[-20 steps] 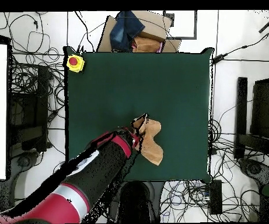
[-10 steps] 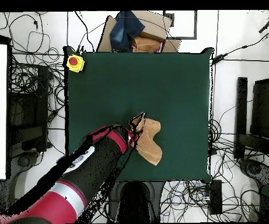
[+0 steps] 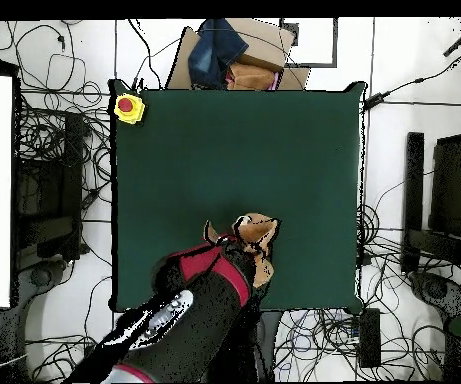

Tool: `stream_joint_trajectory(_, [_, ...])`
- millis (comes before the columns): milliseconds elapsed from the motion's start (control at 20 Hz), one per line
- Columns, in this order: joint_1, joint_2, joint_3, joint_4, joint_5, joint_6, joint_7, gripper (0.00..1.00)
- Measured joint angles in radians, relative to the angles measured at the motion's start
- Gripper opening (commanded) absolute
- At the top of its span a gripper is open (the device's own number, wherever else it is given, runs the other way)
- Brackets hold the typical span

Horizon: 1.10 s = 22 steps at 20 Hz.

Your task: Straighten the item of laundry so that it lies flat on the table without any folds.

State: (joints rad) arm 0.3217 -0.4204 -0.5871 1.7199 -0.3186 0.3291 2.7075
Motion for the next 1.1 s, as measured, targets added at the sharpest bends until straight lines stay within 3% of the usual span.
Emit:
stream_joint_trajectory(450, [-0.043, -0.03, -0.026, 0.072, -0.066, -0.021, 0.0, 0.0])
stream_joint_trajectory(600, [-0.165, -0.072, 0.066, 0.116, -0.066, -0.11, 0.0, 0.0])
stream_joint_trajectory(650, [-0.253, -0.089, 0.132, 0.141, -0.066, -0.185, 0.0, 0.0])
stream_joint_trajectory(850, [-0.333, -0.086, 0.196, 0.155, -0.066, -0.281, 0.0, 0.0])
stream_joint_trajectory(1100, [-0.24, -0.044, 0.166, 0.124, -0.063, -0.214, 0.0, 0.0])
